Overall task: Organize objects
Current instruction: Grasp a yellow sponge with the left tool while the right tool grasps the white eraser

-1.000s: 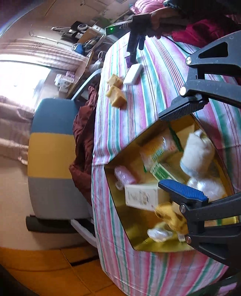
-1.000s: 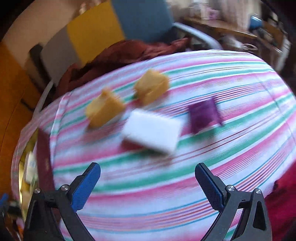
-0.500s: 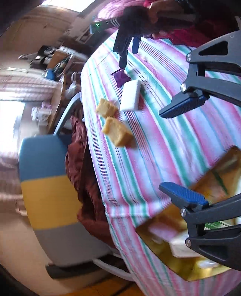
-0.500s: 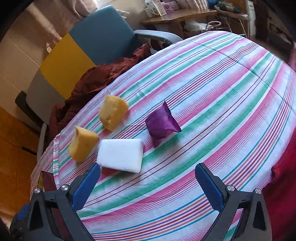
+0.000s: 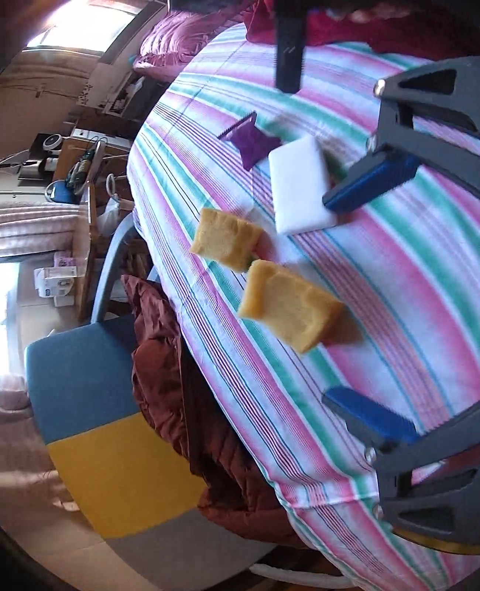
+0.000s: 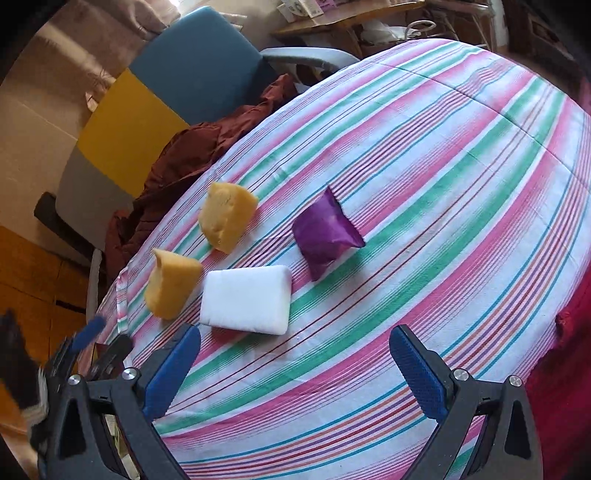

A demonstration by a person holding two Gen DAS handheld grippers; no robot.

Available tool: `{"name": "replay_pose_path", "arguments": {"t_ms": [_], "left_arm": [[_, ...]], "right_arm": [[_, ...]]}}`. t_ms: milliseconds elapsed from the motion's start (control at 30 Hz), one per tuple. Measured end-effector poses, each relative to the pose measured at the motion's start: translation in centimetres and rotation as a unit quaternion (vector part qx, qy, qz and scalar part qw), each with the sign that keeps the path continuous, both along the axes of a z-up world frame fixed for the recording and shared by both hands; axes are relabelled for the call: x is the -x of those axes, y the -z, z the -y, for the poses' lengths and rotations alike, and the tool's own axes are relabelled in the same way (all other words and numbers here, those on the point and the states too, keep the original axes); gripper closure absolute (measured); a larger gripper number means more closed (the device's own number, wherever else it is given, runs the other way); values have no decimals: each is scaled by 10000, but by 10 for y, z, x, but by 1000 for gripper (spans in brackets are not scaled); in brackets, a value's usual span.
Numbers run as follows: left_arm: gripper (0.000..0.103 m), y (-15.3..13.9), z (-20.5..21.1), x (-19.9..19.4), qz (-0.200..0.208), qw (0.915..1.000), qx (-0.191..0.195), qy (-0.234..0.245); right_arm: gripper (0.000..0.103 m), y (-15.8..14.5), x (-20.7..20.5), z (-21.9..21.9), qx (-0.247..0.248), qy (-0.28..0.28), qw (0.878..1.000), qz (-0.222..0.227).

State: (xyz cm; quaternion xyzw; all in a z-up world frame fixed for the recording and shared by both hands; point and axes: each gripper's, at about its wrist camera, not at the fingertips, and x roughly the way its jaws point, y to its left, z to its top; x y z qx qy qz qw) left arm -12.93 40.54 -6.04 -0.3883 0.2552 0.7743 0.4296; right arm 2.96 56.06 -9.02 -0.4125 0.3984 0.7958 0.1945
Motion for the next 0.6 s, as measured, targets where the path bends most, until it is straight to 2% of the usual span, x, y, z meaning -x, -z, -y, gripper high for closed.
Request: {"name": "replay_pose_path", "arguments": {"t_ms": [333,500,567,600], "left_arm": [[2,39,-31,35,277,9991,314,-34],[2,51,-42,43,374,9987,335,25],[7,56,-46,45,366,9985,409,10],[18,59,-48,47,442,9980,441,-18]], "right_arm": [[0,0,3,5,47,-173,9998,-24],[0,2,5,5,34,-166,9999,24],[0,3,6,6,46,-184,9998,60],[0,4,7,6,40,-189,9998,75]]}}
